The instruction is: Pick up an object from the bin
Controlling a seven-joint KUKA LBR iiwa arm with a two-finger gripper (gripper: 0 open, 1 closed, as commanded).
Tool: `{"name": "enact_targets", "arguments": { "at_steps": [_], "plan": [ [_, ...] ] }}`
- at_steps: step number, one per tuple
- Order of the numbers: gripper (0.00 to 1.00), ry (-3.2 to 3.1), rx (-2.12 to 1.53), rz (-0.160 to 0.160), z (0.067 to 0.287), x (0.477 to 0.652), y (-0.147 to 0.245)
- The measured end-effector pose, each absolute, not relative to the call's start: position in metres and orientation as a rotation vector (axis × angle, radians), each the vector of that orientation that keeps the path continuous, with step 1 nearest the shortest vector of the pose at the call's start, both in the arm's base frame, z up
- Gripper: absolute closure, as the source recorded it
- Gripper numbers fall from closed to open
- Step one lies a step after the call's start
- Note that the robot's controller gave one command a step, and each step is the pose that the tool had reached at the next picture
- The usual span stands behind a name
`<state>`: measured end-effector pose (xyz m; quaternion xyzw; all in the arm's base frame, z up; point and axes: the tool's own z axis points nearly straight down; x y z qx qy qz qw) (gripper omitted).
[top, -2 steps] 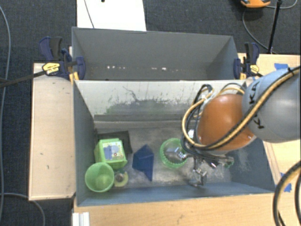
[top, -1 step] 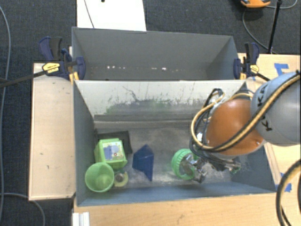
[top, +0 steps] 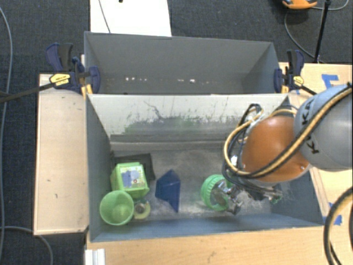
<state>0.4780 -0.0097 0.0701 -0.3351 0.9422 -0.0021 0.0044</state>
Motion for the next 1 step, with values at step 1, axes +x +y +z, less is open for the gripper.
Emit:
{"name": "enact_targets", "arguments": {
  "at_steps": [1],
  "plan": [
    [1.00, 2.953, -1.051, -0.004, 0.0739, 0.4769, -0.0095]
  ]
}}
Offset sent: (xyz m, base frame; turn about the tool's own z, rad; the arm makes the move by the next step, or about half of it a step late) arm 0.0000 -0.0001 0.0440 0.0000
